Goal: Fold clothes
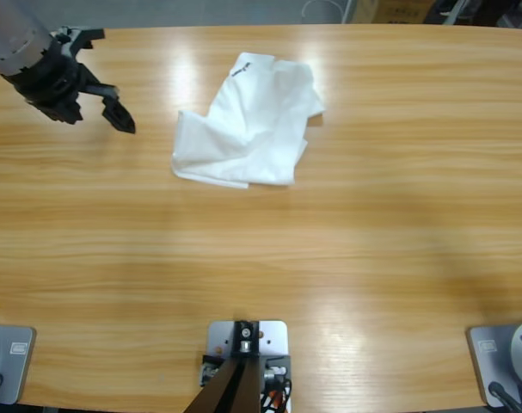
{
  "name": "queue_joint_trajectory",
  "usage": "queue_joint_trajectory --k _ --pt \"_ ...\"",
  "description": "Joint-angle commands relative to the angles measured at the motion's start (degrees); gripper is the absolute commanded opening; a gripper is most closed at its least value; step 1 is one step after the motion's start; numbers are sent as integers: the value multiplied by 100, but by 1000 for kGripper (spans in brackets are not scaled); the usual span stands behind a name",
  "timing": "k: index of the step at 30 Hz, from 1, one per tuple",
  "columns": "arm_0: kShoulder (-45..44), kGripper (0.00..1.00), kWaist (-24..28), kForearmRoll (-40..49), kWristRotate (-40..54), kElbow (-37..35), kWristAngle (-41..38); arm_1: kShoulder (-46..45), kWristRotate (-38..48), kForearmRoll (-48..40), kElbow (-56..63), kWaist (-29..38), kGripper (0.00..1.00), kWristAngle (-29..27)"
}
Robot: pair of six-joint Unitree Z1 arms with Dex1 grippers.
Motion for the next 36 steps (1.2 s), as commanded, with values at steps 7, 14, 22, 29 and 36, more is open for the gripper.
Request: queue_joint_trajectory --k 7,14,22,29,36 --pt "2 996 296 -396 112 520 -117 2735 -111 647 -2037 -1 969 328" --pt "106 996 333 -563 112 643 -138 2748 -47 957 -2028 275 928 337" --pt "53 996 382 -591 112 710 -138 2851 92 1038 -2063 428 927 399" --pt "7 996 394 -591 112 741 -137 3013 100 1166 -2207 393 927 381" --pt "14 996 394 -591 120 741 -138 3238 109 1396 -2634 368 774 325"
